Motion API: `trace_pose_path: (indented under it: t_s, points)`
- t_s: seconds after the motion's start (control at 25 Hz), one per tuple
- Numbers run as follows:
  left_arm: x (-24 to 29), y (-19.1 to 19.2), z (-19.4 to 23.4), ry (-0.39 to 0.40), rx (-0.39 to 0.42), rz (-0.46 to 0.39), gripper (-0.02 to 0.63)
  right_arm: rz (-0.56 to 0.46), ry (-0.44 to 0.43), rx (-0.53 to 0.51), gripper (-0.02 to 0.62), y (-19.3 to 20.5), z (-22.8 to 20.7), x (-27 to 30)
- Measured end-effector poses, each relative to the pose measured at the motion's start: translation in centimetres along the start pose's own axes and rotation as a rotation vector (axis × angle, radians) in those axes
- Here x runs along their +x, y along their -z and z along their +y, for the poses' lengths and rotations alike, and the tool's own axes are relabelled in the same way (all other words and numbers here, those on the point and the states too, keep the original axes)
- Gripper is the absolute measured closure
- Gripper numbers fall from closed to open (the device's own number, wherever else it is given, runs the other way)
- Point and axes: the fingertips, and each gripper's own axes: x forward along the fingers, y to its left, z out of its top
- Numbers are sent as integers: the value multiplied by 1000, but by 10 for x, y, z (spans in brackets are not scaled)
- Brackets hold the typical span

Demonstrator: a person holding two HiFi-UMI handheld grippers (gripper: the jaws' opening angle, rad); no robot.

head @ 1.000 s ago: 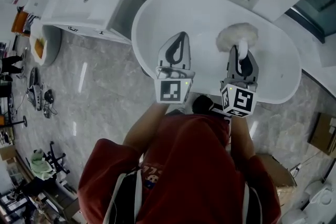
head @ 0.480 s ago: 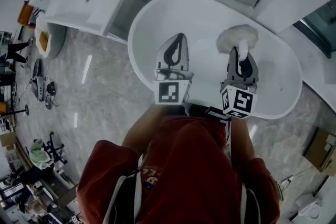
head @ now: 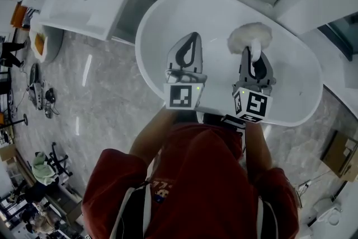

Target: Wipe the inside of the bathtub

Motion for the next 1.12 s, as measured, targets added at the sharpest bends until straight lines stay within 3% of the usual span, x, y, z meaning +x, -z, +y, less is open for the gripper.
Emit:
trace_pose_path:
  t_s: [0.24, 0.56, 0.84, 1.12]
  points:
    - [34, 18, 60, 26, -17, 15, 592, 38, 30, -21, 502, 11, 37, 56]
    - [82, 73, 137, 20, -63, 51, 592, 105, 53, -71, 502, 61, 82, 142]
    - [114, 153, 178, 31, -75, 113, 592, 154, 77, -87, 502, 141, 104, 217]
    - [138, 249, 175, 19, -75, 120, 592, 155, 88, -85, 502, 243, 98, 285]
